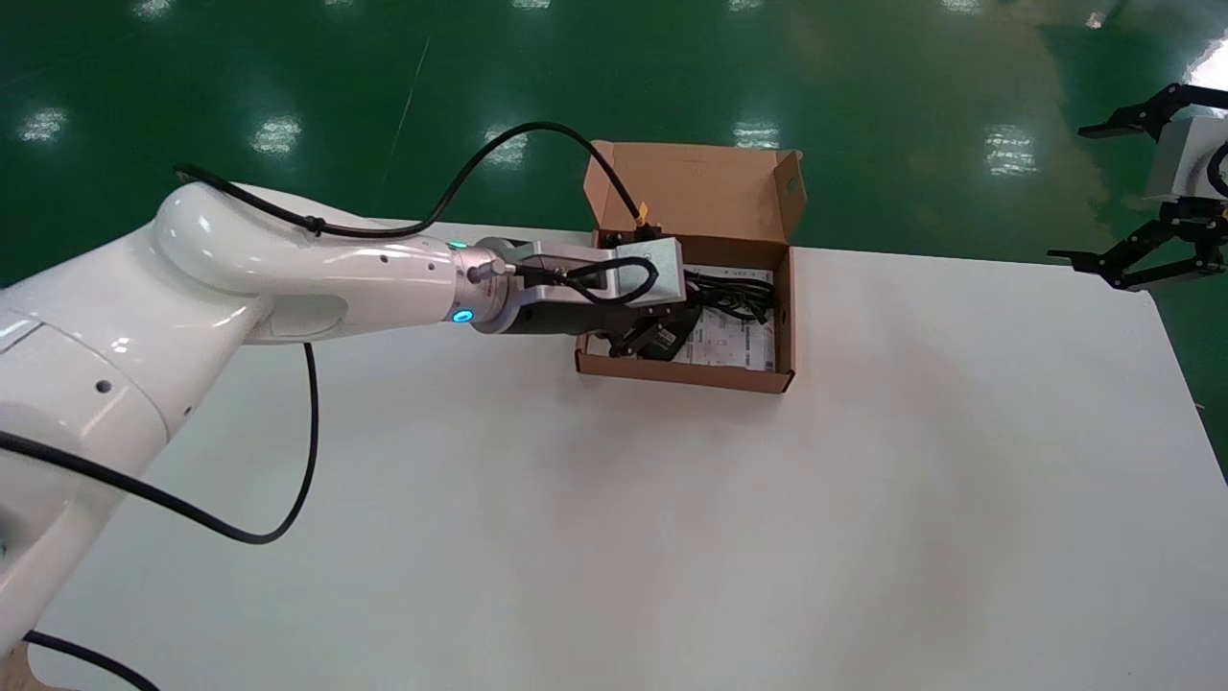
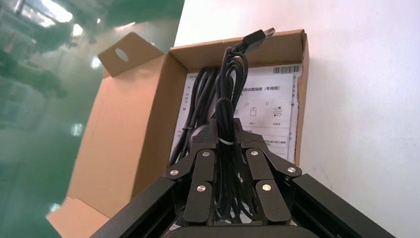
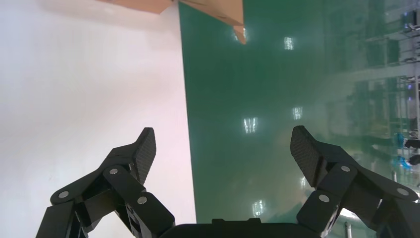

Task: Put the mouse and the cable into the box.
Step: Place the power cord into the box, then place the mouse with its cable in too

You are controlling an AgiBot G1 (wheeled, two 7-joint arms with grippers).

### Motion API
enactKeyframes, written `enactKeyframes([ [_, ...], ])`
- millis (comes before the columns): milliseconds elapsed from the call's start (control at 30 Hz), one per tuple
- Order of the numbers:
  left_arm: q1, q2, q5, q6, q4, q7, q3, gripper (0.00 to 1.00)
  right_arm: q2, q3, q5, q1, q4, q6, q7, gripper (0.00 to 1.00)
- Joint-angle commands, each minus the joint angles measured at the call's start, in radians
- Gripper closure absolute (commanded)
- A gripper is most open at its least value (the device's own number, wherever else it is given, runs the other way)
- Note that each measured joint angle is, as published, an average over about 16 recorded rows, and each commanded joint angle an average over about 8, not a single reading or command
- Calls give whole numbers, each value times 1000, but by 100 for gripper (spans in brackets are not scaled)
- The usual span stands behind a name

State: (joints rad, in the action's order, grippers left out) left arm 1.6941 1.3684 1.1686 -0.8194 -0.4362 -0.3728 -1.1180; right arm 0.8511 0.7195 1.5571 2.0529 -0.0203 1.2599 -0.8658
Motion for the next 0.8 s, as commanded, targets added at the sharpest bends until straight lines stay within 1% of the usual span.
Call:
enactKeyframes([
  [33, -5, 0, -8, 11, -4, 30, -19, 43, -10, 5, 8, 8, -2, 14, 0, 0],
  [100, -10, 1, -10, 20, -8, 41, -31, 18, -17, 8, 12, 12, -3, 25, 0, 0],
  [133, -11, 1, -11, 23, -9, 44, -35, 7, -19, 9, 13, 13, -3, 29, 0, 0],
  [167, -12, 1, -12, 26, -10, 46, -38, 0, -21, 10, 14, 14, -3, 32, 0, 0],
  [633, -8, -5, -9, 16, -11, 37, -27, 0, -14, 7, 10, 7, -7, 22, 3, 0],
  [800, -23, -24, -19, -3, -32, 49, -3, 0, -21, -9, -20, -28, -52, 29, 40, 0],
])
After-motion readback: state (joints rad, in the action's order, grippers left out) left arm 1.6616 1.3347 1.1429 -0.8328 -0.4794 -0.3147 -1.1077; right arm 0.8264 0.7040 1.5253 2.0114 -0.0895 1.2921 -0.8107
